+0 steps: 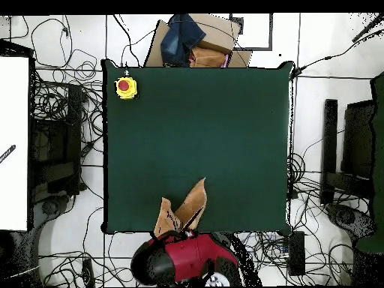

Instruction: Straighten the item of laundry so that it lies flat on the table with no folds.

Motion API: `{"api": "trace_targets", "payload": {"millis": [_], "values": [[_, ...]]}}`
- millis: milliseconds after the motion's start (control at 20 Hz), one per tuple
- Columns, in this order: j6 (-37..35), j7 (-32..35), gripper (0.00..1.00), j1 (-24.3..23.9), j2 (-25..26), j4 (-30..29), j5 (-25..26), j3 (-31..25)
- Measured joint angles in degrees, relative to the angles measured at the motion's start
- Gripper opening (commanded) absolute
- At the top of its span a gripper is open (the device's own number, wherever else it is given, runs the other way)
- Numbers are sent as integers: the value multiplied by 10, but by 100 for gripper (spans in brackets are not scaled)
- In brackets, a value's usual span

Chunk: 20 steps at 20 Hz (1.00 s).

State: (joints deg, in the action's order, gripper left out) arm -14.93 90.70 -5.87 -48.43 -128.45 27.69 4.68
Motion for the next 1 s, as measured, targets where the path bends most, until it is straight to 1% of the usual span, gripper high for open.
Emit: {"api": "trace_targets", "payload": {"millis": [150,200,250,450,700,1000], "values": [[27,0,0,5,41,19,0,2],[39,0,0,8,60,28,-1,4],[58,0,0,12,89,41,-3,8],[82,0,0,15,132,55,-7,21],[82,0,0,15,146,56,-8,31],[82,0,0,14,139,56,-12,33]]}}
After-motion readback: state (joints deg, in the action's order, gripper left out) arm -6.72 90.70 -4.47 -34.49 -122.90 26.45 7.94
